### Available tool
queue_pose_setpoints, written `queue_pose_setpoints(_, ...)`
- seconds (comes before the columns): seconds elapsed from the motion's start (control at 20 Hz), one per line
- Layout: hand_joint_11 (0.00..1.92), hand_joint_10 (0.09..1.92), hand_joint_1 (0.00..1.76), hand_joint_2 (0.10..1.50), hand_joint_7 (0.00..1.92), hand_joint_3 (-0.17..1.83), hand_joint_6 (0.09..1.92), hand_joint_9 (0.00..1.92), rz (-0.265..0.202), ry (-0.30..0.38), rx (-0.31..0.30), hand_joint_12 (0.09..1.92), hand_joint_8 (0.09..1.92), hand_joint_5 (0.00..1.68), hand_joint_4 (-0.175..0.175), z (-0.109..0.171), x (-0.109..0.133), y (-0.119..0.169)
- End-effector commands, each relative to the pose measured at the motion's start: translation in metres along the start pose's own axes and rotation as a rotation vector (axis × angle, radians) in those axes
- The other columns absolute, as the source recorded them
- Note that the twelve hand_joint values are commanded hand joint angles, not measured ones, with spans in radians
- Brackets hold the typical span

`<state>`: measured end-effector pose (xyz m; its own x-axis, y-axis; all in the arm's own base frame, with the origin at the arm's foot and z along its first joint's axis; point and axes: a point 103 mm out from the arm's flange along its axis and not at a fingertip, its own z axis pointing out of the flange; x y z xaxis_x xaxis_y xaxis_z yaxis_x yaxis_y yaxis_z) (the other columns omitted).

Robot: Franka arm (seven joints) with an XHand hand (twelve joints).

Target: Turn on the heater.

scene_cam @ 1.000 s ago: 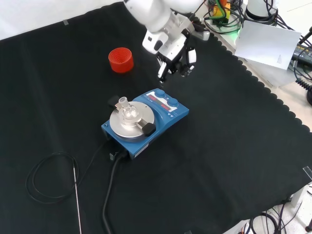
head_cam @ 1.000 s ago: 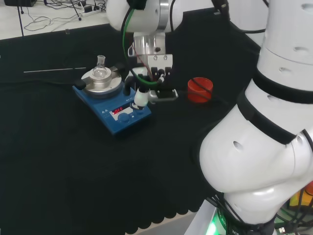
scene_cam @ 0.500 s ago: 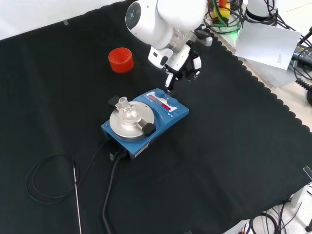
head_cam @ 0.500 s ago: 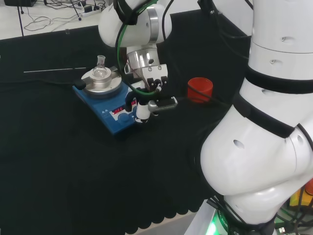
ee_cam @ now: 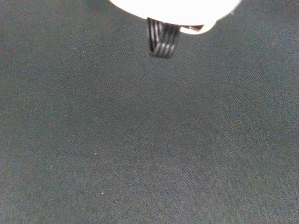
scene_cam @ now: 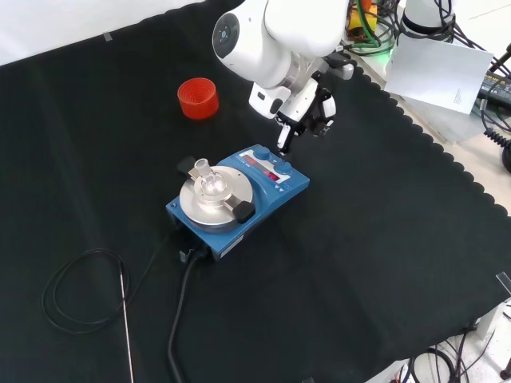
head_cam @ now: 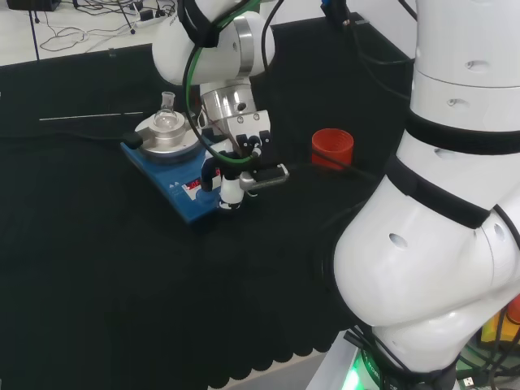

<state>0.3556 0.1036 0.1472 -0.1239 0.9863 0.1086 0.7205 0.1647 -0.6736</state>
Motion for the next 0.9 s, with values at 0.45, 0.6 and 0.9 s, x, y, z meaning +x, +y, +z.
queue_pose_setpoints(0.45, 1.18, 1.51, 1.4, 0.66, 1.48, 1.04, 0.61, 1.63, -0.001, -0.024, 0.001, 1.29, 1.61, 0.25, -0.033, -0.001, 0.006, 0.004)
queue_pose_setpoints(0.6, 1.18, 1.51, 1.4, 0.66, 1.48, 1.04, 0.6, 1.63, -0.002, -0.024, 0.004, 1.29, 1.61, 0.25, -0.032, -0.001, 0.005, 0.008)
queue_pose_setpoints(0.9, 1.18, 1.51, 1.4, 0.66, 1.49, 1.04, 0.59, 1.63, 0.003, -0.039, 0.008, 1.29, 1.61, 0.25, -0.032, 0.0, 0.003, 0.012)
